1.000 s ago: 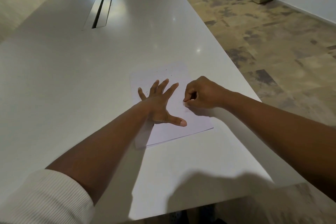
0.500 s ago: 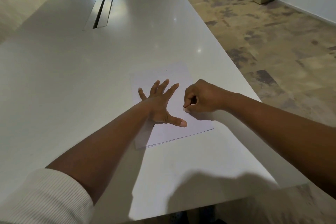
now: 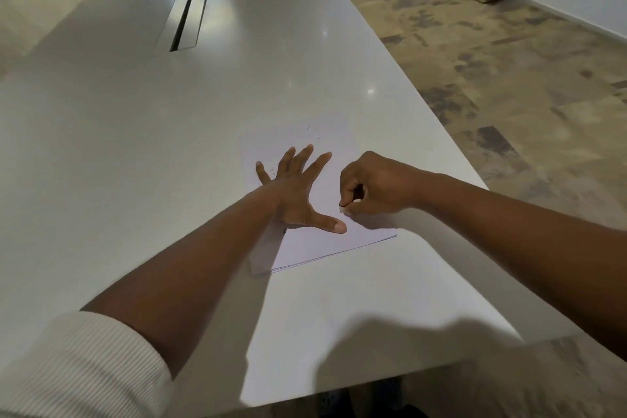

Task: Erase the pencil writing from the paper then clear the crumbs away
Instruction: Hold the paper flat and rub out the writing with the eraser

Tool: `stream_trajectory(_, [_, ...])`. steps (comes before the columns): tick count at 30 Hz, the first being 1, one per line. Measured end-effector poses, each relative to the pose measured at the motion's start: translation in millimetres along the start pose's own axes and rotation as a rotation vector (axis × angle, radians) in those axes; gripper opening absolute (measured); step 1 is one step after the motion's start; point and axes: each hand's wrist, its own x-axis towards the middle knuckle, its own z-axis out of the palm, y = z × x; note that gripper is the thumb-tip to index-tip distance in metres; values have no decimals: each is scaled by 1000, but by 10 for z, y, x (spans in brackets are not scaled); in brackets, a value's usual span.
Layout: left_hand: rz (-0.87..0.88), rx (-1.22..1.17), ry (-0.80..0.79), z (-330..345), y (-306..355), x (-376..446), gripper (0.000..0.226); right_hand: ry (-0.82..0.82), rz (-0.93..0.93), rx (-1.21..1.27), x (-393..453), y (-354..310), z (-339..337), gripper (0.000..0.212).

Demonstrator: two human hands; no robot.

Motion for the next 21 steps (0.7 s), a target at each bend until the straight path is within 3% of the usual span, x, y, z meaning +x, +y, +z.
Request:
stream_trajectory(6, [8,22,1,-10,-3,-3,151,114,98,49,5,131,-105,8])
stream_trajectory(13, [12,0,7,15,-25,23,161,5,5,13,8,28,-39,7])
stream_trajectory(21, [14,5,6,10,-25,17,153,118,89,37,-21,158,-94,6])
